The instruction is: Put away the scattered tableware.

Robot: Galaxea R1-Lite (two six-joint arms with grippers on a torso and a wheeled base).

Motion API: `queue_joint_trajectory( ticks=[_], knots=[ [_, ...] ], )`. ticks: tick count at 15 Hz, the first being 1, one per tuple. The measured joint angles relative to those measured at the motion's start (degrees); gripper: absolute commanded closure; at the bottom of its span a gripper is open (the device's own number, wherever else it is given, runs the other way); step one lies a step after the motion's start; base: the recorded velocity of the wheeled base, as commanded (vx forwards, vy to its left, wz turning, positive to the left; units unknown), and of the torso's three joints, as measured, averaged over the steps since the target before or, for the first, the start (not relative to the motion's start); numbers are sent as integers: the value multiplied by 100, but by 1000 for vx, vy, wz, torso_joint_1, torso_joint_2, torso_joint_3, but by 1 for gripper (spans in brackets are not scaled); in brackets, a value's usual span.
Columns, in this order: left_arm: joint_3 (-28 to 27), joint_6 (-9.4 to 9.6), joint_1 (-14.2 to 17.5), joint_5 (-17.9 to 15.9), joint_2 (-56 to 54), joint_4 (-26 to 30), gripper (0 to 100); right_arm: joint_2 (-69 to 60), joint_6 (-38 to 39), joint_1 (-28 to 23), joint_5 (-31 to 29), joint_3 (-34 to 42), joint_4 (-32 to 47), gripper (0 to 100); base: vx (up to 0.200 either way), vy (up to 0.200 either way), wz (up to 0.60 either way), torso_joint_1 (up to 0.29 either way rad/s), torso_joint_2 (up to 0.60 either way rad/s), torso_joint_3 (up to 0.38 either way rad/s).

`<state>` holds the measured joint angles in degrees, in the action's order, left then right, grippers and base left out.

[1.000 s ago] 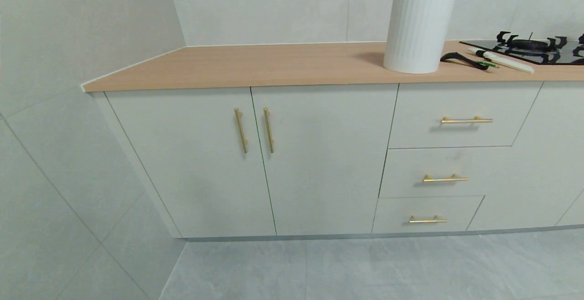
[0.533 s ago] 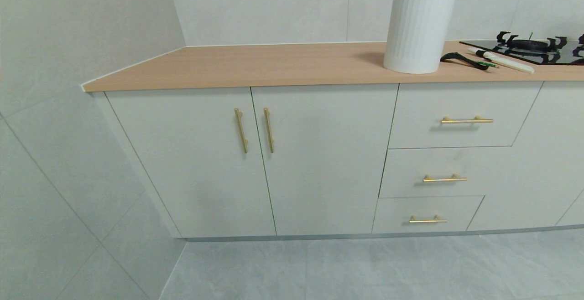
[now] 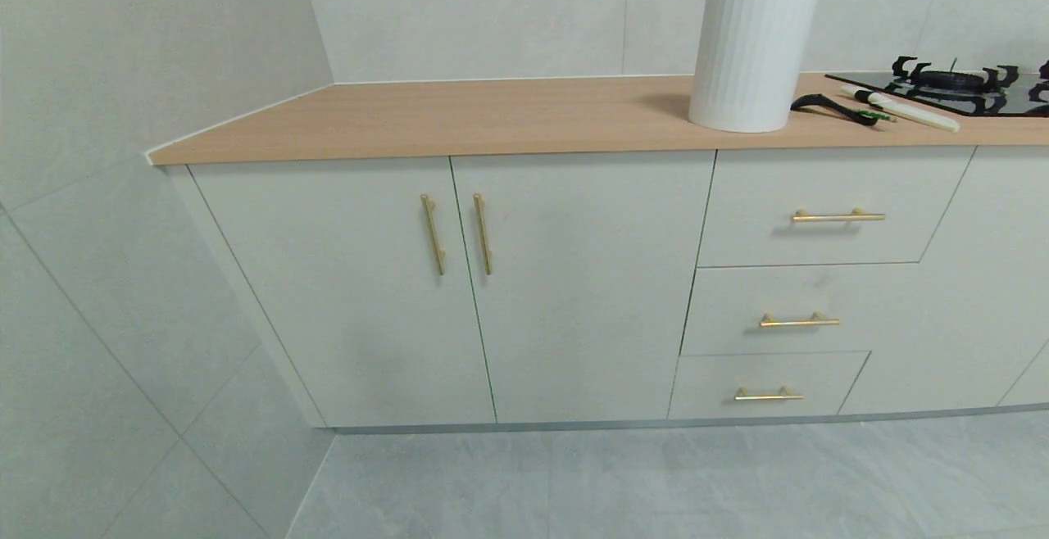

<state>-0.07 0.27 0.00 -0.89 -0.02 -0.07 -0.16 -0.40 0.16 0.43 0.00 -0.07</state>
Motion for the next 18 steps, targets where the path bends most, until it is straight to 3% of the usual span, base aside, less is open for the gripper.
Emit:
queue_joint_trajectory(
  ticks=[4, 18],
  knots=[
    [5, 90, 0, -4, 0, 7, 0, 0, 20, 0, 0, 0, 5, 0, 0, 0, 0, 0, 0, 0],
    [5, 30, 0, 0, -2, 2, 0, 2, 40, 0, 0, 0, 7, 0, 0, 0, 0, 0, 0, 0]
  ],
)
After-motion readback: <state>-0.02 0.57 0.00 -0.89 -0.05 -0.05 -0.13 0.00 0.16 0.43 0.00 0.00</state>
